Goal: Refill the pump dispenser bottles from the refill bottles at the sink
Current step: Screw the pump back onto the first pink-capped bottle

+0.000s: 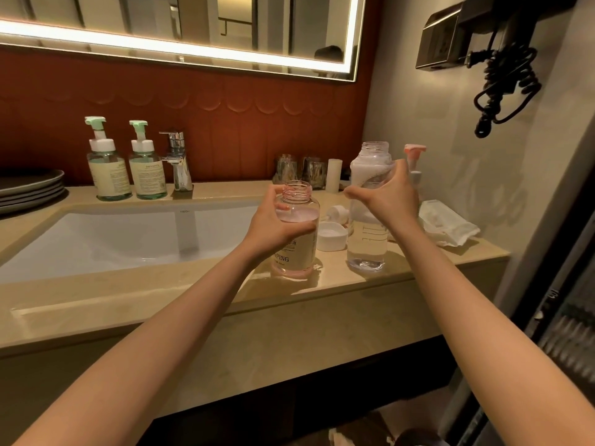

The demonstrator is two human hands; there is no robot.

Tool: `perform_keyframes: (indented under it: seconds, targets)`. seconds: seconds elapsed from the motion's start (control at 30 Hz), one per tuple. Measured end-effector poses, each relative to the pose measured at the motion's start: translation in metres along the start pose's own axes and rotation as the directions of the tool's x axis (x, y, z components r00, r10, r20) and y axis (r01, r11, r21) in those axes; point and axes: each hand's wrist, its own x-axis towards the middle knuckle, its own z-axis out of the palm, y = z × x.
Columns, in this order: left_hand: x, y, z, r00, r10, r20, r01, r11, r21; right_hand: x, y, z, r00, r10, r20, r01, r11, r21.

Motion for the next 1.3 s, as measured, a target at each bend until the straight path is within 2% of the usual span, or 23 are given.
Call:
perform_keyframes:
  seconds: [0.13,0.37,0.6,0.67,0.73,0.77,0.8,0.83,0.87,0.9,0.97,1.0,1.07,1.13,1.3]
  targets:
    - [0.001,0.000,0.000,1.000,0.002,0.019,-0.002,1.000,0.006,-0.005,0.000,-0.003,1.000,-0.004,0.002,0.004,0.999,-0.033]
    - [0.003,0.010,-0.002,0.998,-0.067,0.015,0.068,0.984,-0.165,-0.018,0.004,-0.004,0.996,-0.023,-0.089,0.013,0.994,-0.109]
    - [0.015,0.006,0.003,0.999,-0.051,0.005,0.051,0.982,-0.181,-0.024,0.005,-0.005,0.985,-0.047,-0.169,0.011,0.978,-0.210]
    - [0.017,0.003,0.004,0.998,-0.056,-0.019,0.051,0.976,-0.210,-0.029,-0.001,-0.008,0.929,-0.174,-0.325,0.108,0.971,-0.213]
    - [0.023,0.000,0.002,0.996,-0.081,-0.042,0.068,0.965,-0.253,-0.035,-0.014,-0.009,0.792,-0.380,-0.478,0.332,0.925,-0.185]
    - [0.026,-0.001,0.001,0.994,-0.102,-0.040,0.089,0.962,-0.259,-0.038,-0.022,-0.008,0.738,-0.464,-0.490,0.442,0.881,-0.168]
    - [0.030,-0.001,-0.001,0.992,-0.124,-0.038,0.110,0.961,-0.252,-0.041,-0.031,-0.005,0.721,-0.529,-0.447,0.531,0.837,-0.136]
    - [0.034,0.000,-0.004,0.989,-0.142,-0.044,0.128,0.961,-0.244,-0.042,-0.041,-0.001,0.742,-0.560,-0.368,0.577,0.813,-0.073]
    - [0.039,0.000,-0.009,0.986,-0.157,-0.050,0.141,0.962,-0.235,-0.042,-0.052,0.003,0.795,-0.547,-0.263,0.570,0.821,0.015]
    - [0.045,0.001,-0.013,0.983,-0.174,-0.054,0.157,0.961,-0.229,-0.039,-0.061,0.007,0.859,-0.494,-0.136,0.507,0.857,0.095]
    - [0.057,0.001,-0.022,0.977,-0.205,-0.050,0.190,0.958,-0.215,-0.026,-0.073,0.016,0.949,-0.289,0.127,0.266,0.948,0.173]
    - [0.063,0.001,-0.027,0.974,-0.224,-0.037,0.213,0.956,-0.200,-0.016,-0.077,0.021,0.957,-0.163,0.240,0.118,0.975,0.189]
    - [0.073,0.002,-0.032,0.964,-0.264,0.014,0.262,0.950,-0.170,0.000,-0.082,0.029,0.915,0.047,0.401,-0.144,0.966,0.214]
    - [0.081,0.002,-0.033,0.951,-0.297,0.084,0.307,0.941,-0.145,0.013,-0.080,0.042,0.870,0.191,0.455,-0.301,0.936,0.181]
    - [0.095,0.003,-0.020,0.931,-0.293,0.220,0.323,0.939,-0.116,0.032,-0.068,0.071,0.820,0.411,0.399,-0.463,0.886,0.039]
